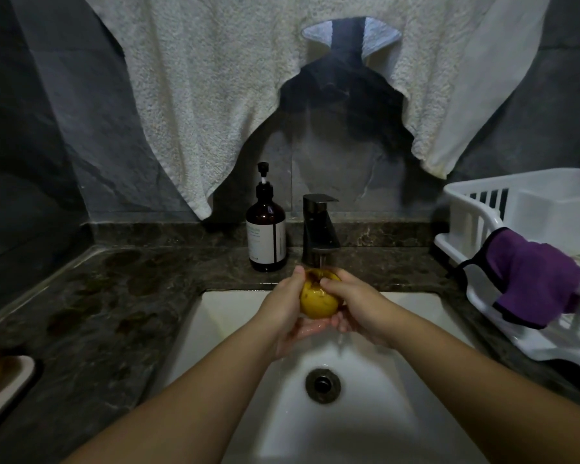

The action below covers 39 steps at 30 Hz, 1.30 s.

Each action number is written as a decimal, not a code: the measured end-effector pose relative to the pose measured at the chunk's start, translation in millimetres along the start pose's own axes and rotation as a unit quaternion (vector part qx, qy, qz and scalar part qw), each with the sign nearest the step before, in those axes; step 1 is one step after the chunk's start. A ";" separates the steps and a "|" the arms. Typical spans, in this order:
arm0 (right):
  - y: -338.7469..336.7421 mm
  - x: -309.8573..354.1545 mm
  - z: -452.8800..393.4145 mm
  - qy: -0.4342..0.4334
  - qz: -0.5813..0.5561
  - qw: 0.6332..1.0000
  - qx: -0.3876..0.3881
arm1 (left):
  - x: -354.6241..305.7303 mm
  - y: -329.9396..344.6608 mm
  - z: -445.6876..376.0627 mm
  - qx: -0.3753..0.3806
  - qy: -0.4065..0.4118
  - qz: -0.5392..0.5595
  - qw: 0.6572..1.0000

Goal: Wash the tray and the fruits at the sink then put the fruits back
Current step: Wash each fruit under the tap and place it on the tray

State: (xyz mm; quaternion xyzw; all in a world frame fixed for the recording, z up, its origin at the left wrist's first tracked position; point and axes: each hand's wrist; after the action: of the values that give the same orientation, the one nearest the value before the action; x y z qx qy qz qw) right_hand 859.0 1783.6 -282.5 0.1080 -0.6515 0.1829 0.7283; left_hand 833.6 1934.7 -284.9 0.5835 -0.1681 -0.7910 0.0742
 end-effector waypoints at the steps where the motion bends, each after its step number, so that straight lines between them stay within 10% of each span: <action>1: 1.5 0.4 0.8 0.000 -0.002 1.000 -0.008 | 0.9 2.0 -0.5 0.001 0.009 -0.001 1.000; 13: 6.6 -0.5 2.4 0.040 -0.045 0.997 -0.041 | 8.3 1.2 -4.5 -0.058 0.139 -0.138 0.979; 21: 3.5 -4.0 -2.2 0.054 -0.116 0.992 -0.025 | 4.5 1.6 -6.8 -0.045 0.008 -0.170 0.984; 25: 5.8 1.6 -4.4 0.110 0.038 0.992 -0.049 | 12.1 3.2 -18.0 -0.084 0.114 -0.303 0.942; 39: 14.8 -6.3 -8.9 -0.016 0.146 0.983 -0.112 | 7.3 8.4 -13.8 -0.070 0.037 -0.210 0.975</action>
State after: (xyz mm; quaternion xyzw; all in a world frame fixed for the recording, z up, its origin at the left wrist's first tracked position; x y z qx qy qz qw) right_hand 860.5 1799.9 -291.0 -0.0680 -0.6882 0.2111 0.6908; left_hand 843.8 1922.1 -292.2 0.6281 0.0165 -0.7765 -0.0469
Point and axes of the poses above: each hand's wrist, its own z-axis away from the middle knuckle, its own y-axis out of the palm, x = y × z, and after that the axes turned 4 degrees about x, right-handed
